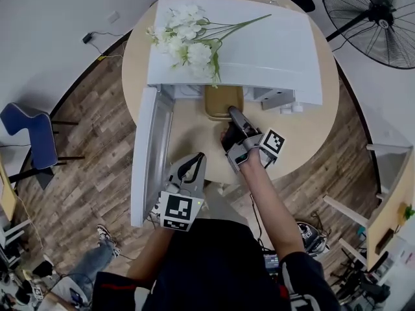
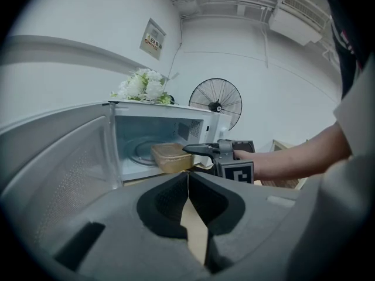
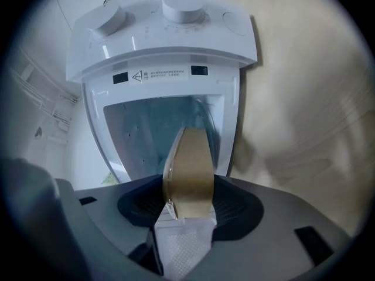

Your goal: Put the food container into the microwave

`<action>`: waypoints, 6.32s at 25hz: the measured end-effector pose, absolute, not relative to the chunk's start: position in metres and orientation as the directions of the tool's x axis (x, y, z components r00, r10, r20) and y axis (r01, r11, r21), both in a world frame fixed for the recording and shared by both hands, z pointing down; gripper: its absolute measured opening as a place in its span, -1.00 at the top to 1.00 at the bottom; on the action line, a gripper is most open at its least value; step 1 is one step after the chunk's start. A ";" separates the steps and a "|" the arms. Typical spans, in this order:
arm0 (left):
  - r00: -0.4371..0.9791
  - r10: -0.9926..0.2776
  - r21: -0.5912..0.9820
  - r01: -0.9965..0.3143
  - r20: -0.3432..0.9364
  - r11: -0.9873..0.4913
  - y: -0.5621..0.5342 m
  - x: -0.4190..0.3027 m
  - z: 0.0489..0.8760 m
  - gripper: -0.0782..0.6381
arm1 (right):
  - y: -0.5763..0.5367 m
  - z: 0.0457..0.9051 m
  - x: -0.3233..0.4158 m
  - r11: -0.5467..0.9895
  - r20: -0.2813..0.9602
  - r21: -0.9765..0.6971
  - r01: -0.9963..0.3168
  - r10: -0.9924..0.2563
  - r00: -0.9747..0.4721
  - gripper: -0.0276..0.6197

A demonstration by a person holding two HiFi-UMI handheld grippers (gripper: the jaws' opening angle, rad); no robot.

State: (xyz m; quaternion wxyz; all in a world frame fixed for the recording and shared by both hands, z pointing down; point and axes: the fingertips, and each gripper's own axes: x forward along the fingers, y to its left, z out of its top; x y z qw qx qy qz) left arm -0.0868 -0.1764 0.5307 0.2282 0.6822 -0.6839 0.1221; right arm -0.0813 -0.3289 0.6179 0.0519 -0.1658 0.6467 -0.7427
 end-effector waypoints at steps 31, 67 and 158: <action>0.072 -0.860 0.162 -0.987 0.506 0.013 -0.182 -0.091 0.558 0.73 | -0.350 0.645 -0.115 -0.094 0.204 -0.979 -0.182 -0.352 -0.914 0.27; 0.095 -0.854 0.159 -0.987 0.511 -0.015 -0.188 -0.084 0.562 0.73 | -0.326 0.633 -0.068 0.163 0.325 -0.908 -0.386 -0.307 -0.895 0.66; -0.047 -0.981 -0.136 -0.990 0.191 0.021 -0.183 -0.098 0.358 0.73 | -0.265 0.359 -0.026 0.914 0.163 -0.099 -0.393 -0.374 -0.913 0.88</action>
